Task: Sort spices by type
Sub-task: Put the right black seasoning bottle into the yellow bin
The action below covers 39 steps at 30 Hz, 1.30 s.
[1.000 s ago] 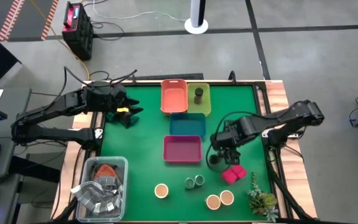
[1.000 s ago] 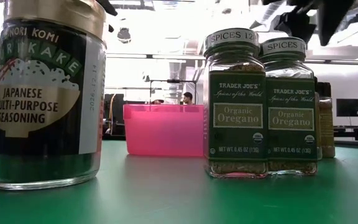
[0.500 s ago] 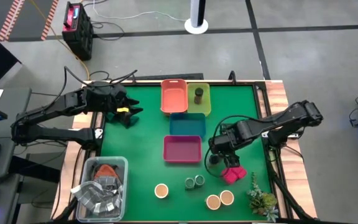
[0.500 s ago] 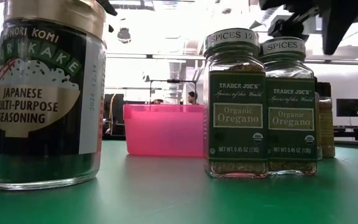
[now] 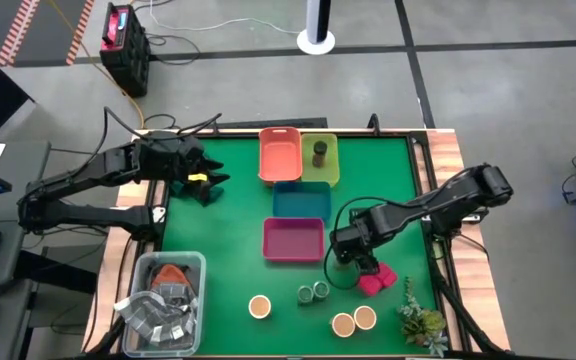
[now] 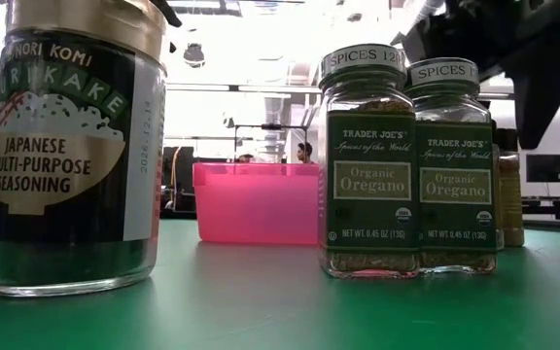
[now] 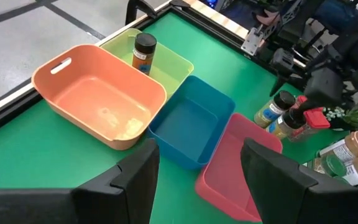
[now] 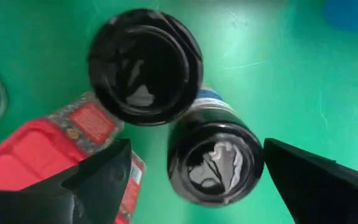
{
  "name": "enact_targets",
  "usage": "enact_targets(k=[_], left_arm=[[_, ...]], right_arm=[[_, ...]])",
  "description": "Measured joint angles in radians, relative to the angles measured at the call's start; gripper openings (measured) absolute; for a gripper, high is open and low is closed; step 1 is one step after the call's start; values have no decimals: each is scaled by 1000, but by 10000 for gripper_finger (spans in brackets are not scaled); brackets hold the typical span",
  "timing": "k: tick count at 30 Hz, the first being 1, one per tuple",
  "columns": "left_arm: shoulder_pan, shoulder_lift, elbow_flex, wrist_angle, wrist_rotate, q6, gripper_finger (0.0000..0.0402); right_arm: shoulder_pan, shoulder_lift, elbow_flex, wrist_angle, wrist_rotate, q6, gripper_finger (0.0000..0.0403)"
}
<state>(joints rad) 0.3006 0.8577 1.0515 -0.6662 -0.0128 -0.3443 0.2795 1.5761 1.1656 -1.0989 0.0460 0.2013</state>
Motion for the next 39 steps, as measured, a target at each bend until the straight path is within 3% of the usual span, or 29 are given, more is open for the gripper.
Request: enact_targets(k=[11,24,34,39], left_arm=[[0,0,0,0,0,0,216],[0,0,0,0,2,-9,216],[0,0,0,-1,66,-36,216],[0,0,0,-1,84,-36,216]], right_arm=[[0,0,-32,75,-32,1,305],[-31,-4,-32,11,-26,45,232],[-163,-76,-23,-68,-13,66,240],[-268,-86,50,-158,66,77,234]])
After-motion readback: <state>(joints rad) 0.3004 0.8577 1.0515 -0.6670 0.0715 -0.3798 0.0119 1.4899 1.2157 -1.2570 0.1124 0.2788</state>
